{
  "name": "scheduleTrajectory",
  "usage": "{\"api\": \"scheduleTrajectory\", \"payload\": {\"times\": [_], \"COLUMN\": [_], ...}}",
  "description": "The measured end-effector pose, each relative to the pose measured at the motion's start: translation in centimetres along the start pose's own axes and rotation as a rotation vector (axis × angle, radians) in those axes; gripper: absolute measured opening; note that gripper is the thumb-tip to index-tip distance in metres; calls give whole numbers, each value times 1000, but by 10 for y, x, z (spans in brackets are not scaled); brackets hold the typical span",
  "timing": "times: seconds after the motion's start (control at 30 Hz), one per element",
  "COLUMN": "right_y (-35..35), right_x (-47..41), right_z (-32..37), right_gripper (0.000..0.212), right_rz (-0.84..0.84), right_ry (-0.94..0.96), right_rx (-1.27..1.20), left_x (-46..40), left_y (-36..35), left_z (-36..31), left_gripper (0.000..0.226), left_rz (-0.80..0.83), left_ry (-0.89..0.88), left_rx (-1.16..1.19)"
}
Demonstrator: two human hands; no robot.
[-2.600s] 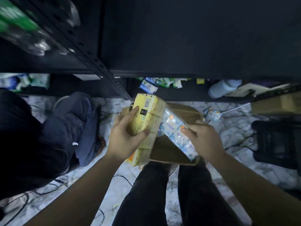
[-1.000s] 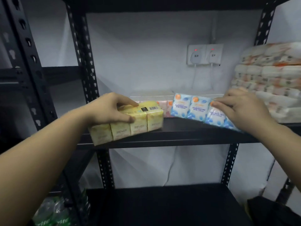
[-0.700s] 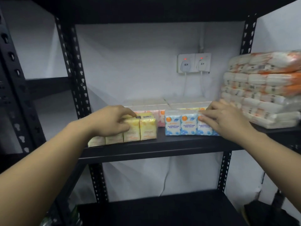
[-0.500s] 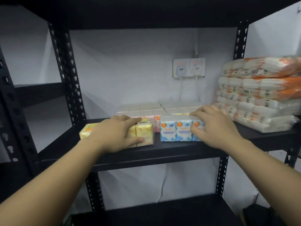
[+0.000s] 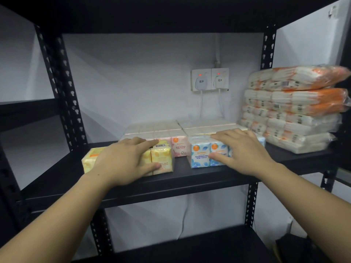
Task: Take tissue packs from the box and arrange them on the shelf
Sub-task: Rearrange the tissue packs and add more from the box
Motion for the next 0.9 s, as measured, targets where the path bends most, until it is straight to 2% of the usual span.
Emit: {"api": "scheduleTrajectory", "payload": {"times": [0.23,0.5,0.67,0.77,0.83,0.9], "right_y": [-7,-4,-3,-3,3,21], "right_x": [-1,-6,-8,-8,-7,-3], "right_z": [-32,-19,-9,-13,-10,4], "right_gripper": [78,81,73,80,84,82], "right_rz": [31,14,25,42,12,-100], "right_ry": [-18,-4,1,-2,-3,21], "right_rx": [-7,-60,-60,-86,-112,-138], "left_x": [-1,-5,-3,-4,-5,-5], "left_y": [-2,-7,-7,-5,-1,4], "left_z": [1,3,2,0,0,2], "left_gripper": [78,80,80,80,79,77], "left_rz": [-1,41,67,92,106,107], "left_ry": [-16,-4,12,23,29,36], "left_rx": [13,56,58,69,126,243]}}
Point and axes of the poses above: each hand's wrist, its own x-axis away from the middle knuckle, its own y-axis out of the back of the hand, z = x × y, the point moved 10 cm from there along -x, towards the middle knuckle, and after that the axes turned 9 degrees about x, right-handed, at the moved point
